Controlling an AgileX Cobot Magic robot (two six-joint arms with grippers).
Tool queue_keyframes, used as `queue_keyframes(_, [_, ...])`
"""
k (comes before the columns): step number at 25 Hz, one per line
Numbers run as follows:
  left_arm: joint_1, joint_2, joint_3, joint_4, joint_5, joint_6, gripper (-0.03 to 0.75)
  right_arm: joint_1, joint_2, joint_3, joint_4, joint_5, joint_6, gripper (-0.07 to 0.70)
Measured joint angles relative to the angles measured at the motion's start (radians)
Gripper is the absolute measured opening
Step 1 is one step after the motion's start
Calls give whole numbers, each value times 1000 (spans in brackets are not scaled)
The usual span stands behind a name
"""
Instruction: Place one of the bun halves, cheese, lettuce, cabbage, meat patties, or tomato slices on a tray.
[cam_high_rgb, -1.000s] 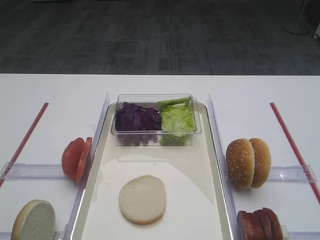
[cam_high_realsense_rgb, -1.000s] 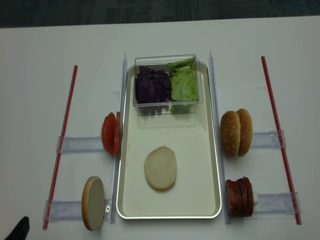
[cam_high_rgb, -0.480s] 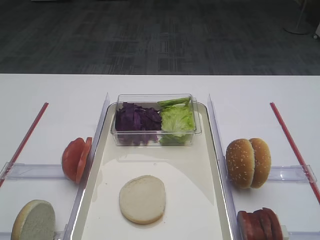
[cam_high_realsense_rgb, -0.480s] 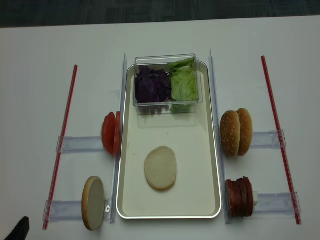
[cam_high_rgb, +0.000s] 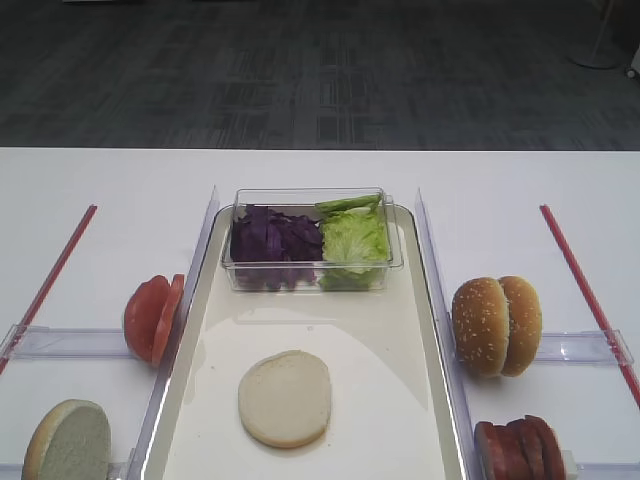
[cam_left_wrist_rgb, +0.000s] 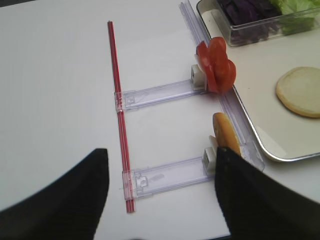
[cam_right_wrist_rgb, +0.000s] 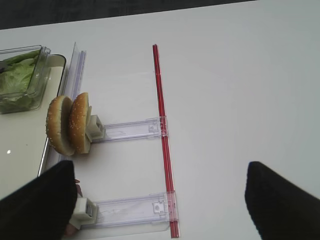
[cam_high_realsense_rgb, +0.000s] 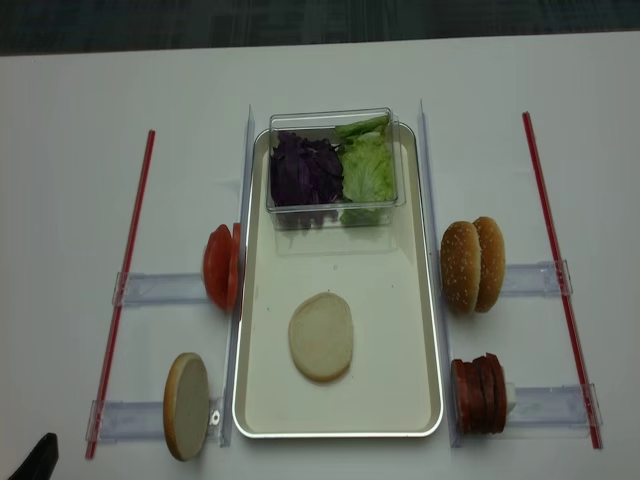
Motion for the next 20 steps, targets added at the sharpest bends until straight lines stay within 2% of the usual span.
queue_keyframes(20, [0, 0, 0, 0, 0, 0, 434, 0, 0, 0, 0, 0, 0, 692])
